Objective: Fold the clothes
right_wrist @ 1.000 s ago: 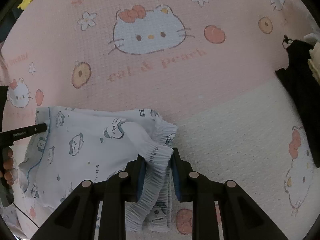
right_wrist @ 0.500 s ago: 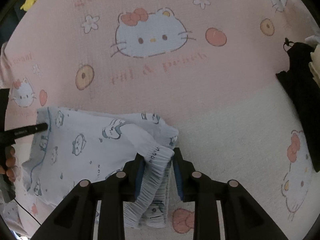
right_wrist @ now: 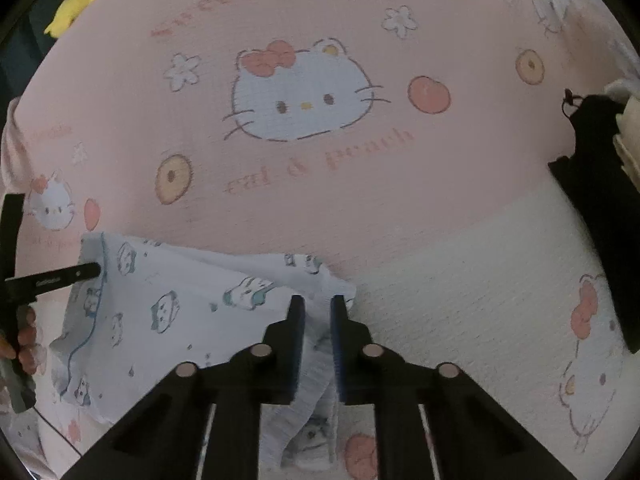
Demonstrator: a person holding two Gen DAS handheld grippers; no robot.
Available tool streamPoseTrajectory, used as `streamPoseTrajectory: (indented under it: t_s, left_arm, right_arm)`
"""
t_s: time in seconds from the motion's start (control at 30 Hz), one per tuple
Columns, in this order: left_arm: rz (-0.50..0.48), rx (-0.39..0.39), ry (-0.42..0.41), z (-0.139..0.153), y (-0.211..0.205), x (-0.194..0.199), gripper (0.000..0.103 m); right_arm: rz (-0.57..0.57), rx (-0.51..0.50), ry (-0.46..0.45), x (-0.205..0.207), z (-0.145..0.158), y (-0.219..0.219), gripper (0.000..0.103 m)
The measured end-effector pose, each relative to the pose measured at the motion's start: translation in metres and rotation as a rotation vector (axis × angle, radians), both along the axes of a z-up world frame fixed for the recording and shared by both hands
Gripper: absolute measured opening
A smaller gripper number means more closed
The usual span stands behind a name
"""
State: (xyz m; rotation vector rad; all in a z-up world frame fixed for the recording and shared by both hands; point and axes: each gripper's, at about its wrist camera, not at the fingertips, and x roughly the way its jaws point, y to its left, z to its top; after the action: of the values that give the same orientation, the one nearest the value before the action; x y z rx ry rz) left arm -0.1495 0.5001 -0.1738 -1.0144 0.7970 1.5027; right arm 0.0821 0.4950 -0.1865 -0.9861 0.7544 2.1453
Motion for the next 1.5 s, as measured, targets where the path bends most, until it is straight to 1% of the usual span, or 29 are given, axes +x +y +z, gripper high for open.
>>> streamPoseTrajectory:
  t_s: [0.1, 0.17, 0.23, 0.3, 0.37, 0.4, 0.43, 0.47, 0.57, 0.73, 0.77, 0.83, 0.9, 0.93, 0.97, 1.0, 1.03, 1.1, 1.23, 1.37, 1.43, 1.5]
  left_arm:
    - [0.007, -0.004, -0.018, -0.001, -0.001, -0.004, 0.007]
    - [0.006, -0.008, -0.015, -0.003, -0.004, -0.003, 0.007]
    - [0.004, -0.015, -0.013, -0.005, -0.006, -0.001, 0.007]
    - [0.006, -0.023, -0.019, -0.011, -0.008, 0.0, 0.007]
    - [0.007, -0.021, -0.025, -0.011, -0.009, -0.001, 0.007]
    - [0.009, -0.02, -0.029, -0.011, -0.01, -0.001, 0.007]
    - [0.013, -0.021, -0.037, -0.011, -0.011, -0.003, 0.007]
    - [0.018, -0.022, -0.044, -0.012, -0.012, -0.004, 0.007]
    - [0.026, -0.022, -0.058, -0.013, -0.016, -0.006, 0.007]
    - [0.013, -0.028, -0.049, -0.012, -0.022, -0.007, 0.007]
    - [0.015, -0.031, -0.049, -0.014, -0.02, -0.008, 0.007]
    - [0.014, -0.033, -0.052, -0.025, 0.0, -0.01, 0.007]
    - [0.011, -0.034, -0.049, -0.025, 0.0, -0.01, 0.007]
    - [0.01, -0.034, -0.047, -0.026, 0.0, -0.009, 0.007]
    - [0.01, -0.034, -0.048, -0.026, 0.0, -0.01, 0.007]
    - [0.011, -0.034, -0.05, -0.027, 0.0, -0.01, 0.007]
    - [0.012, -0.034, -0.051, -0.028, 0.0, -0.009, 0.007]
    - [0.014, -0.028, -0.054, -0.031, 0.001, -0.006, 0.007]
    - [0.011, -0.012, -0.068, -0.026, 0.0, -0.007, 0.007]
    - [0.016, -0.003, -0.08, -0.018, 0.001, -0.011, 0.007]
    - [0.02, -0.004, -0.069, -0.016, 0.003, -0.013, 0.007]
    - [0.02, -0.012, -0.055, -0.017, 0.006, -0.013, 0.007]
  right_arm:
    - [-0.009, -0.084, -0.01, 0.001, -0.007, 0.006, 0.011]
    - [-0.031, -0.128, 0.028, 0.009, -0.008, 0.006, 0.011]
    - [-0.022, -0.131, 0.018, 0.008, -0.009, 0.005, 0.011]
    - [-0.016, -0.126, -0.008, 0.005, -0.009, 0.003, 0.015]
    - [-0.007, -0.124, -0.018, 0.005, -0.01, -0.001, 0.03]
    - [-0.004, -0.124, -0.02, 0.005, -0.01, -0.004, 0.034]
    - [-0.005, -0.127, -0.026, 0.004, -0.011, -0.006, 0.04]
    - [-0.006, -0.128, -0.03, 0.004, -0.012, -0.009, 0.043]
    - [-0.015, -0.116, -0.033, 0.004, -0.011, -0.012, 0.043]
    - [0.004, -0.126, 0.009, -0.003, -0.015, -0.01, 0.043]
    - [-0.001, -0.14, -0.003, -0.007, -0.019, -0.008, 0.043]
    - [-0.018, -0.162, -0.01, -0.011, -0.025, -0.006, 0.042]
    - [-0.03, -0.168, -0.005, -0.01, -0.027, -0.007, 0.042]
    - [-0.034, -0.163, -0.01, -0.01, -0.028, -0.007, 0.035]
    - [-0.038, -0.153, -0.015, -0.01, -0.027, -0.008, 0.025]
    - [-0.04, -0.135, -0.018, -0.01, -0.025, -0.009, 0.025]
    - [-0.032, -0.126, -0.016, -0.01, -0.023, -0.01, 0.022]
    - [-0.019, -0.095, -0.015, -0.01, -0.017, -0.014, 0.021]
    - [0.006, -0.019, -0.023, -0.011, -0.002, -0.02, 0.021]
    - [0.021, 0.052, -0.004, -0.012, 0.019, -0.022, 0.021]
    - [0.026, 0.05, -0.006, -0.017, 0.019, -0.013, 0.021]
    - [0.03, 0.046, -0.03, -0.022, 0.012, -0.003, 0.021]
